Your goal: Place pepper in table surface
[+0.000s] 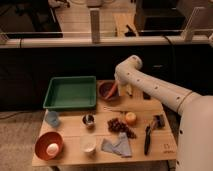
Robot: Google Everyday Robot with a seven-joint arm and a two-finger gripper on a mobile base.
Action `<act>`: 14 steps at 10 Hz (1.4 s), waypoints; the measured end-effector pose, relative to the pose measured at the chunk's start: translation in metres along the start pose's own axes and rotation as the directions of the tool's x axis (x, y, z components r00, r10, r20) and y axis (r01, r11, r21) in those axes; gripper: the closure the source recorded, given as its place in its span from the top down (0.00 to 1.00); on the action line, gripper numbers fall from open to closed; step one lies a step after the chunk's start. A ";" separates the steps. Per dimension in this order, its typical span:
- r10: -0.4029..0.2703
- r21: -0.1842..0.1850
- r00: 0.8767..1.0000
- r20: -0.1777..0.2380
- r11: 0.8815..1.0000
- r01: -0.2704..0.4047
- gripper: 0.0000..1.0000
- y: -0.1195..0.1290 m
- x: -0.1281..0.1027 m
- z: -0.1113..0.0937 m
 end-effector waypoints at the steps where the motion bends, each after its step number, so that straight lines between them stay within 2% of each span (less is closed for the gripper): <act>1: -0.012 0.004 1.000 -0.002 1.000 0.012 0.75 0.000 -0.001 0.001; 4: -0.090 0.006 0.996 -0.006 0.996 0.090 0.44 -0.004 -0.011 0.008; 5: -0.115 0.001 0.993 -0.006 0.993 0.115 0.38 -0.006 -0.012 0.011; 6: -0.132 -0.003 0.991 -0.007 0.991 0.132 0.36 -0.008 -0.011 0.012; 10: -0.211 -0.015 0.977 0.009 0.977 0.211 0.53 -0.011 -0.009 0.026; 14: -0.282 -0.016 0.959 0.030 0.959 0.282 0.54 -0.009 -0.014 0.039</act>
